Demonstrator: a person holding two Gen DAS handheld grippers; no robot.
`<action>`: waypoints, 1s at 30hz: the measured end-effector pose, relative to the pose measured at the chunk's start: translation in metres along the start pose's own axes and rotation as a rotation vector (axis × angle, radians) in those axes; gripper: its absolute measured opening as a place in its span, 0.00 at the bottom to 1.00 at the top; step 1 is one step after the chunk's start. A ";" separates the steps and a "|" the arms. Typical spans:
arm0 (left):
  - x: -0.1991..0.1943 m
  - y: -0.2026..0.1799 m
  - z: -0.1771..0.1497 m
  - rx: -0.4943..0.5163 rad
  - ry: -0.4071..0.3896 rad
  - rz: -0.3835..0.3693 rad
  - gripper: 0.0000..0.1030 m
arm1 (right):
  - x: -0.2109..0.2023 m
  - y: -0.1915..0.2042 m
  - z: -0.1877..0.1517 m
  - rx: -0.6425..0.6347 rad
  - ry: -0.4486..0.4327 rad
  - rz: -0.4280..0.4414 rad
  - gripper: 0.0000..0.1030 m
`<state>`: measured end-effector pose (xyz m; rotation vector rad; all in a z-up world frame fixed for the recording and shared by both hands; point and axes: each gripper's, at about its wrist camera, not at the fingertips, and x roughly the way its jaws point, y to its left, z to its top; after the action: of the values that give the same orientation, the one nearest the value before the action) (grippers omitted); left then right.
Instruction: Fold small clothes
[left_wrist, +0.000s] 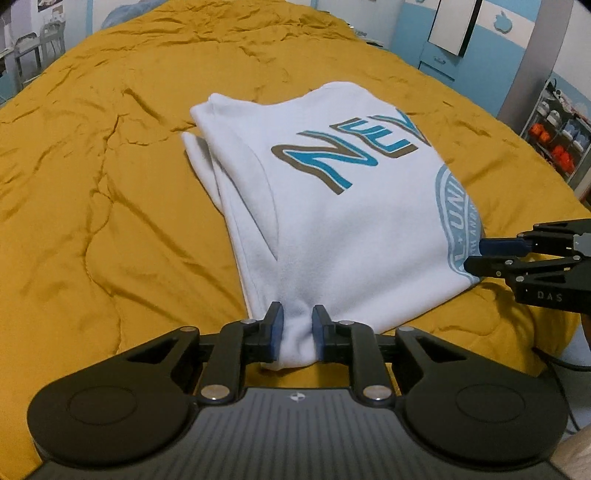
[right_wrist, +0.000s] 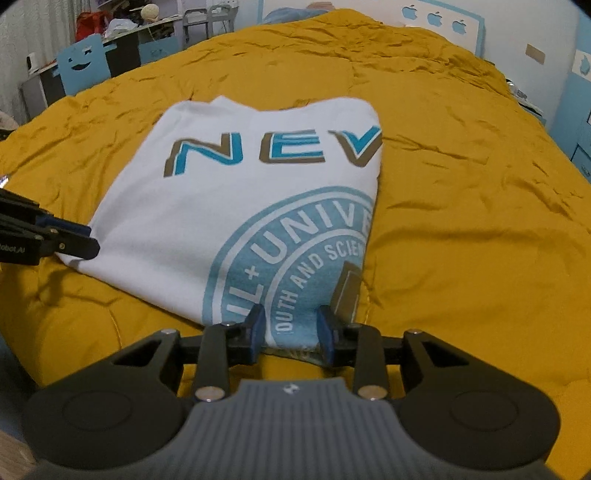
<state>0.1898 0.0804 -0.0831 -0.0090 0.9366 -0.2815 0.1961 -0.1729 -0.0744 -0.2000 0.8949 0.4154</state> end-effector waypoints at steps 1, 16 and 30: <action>0.000 0.000 0.000 -0.001 -0.003 0.001 0.23 | 0.002 -0.001 -0.001 -0.003 -0.001 0.004 0.26; -0.039 -0.016 0.018 -0.014 -0.033 0.056 0.23 | -0.025 -0.006 0.020 0.046 0.000 0.020 0.33; -0.157 -0.073 0.053 0.053 -0.534 0.282 0.95 | -0.158 0.011 0.073 0.082 -0.405 -0.062 0.78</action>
<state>0.1267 0.0421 0.0827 0.0925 0.3909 -0.0342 0.1555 -0.1803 0.0952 -0.0634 0.5051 0.3439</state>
